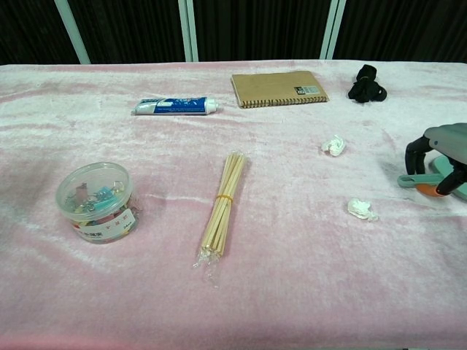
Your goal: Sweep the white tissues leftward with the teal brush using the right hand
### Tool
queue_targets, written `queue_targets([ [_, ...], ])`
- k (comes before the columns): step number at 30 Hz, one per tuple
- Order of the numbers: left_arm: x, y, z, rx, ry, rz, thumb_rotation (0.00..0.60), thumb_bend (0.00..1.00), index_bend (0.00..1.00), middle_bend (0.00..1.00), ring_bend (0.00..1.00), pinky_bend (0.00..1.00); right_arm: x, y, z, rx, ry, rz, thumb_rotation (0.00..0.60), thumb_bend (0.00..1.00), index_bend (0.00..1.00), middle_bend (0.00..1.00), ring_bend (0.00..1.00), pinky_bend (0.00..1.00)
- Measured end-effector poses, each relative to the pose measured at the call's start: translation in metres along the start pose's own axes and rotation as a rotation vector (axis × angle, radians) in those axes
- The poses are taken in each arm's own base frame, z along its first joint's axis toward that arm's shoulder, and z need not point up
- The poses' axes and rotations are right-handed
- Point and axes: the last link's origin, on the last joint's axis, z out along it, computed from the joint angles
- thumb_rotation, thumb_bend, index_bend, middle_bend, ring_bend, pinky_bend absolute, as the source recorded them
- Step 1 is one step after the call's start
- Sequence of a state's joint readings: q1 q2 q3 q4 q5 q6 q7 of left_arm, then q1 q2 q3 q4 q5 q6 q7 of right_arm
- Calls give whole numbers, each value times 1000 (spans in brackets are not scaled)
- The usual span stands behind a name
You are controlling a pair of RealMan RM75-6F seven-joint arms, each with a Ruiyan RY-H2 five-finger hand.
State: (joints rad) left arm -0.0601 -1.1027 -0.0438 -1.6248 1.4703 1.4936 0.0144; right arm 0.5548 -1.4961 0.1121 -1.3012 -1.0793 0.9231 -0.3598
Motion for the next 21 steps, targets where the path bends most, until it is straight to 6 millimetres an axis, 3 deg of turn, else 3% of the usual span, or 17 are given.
queue_targets([
  [8, 0, 0, 0, 1, -1, -4, 600, 276, 59, 53, 0, 0, 13, -6, -4, 24, 4, 101, 600, 347, 585, 531, 270, 151],
  [16, 0, 1, 0, -4, -3, -4, 600, 276, 60, 53, 0, 0, 41, -14, -21, -26, 144, 461, 600, 357, 612, 543, 290, 151],
  [21, 0, 0, -1, -2, -3, -10, 600, 276, 60, 53, 0, 0, 46, -18, -38, -106, 161, 607, 600, 358, 635, 543, 292, 151],
])
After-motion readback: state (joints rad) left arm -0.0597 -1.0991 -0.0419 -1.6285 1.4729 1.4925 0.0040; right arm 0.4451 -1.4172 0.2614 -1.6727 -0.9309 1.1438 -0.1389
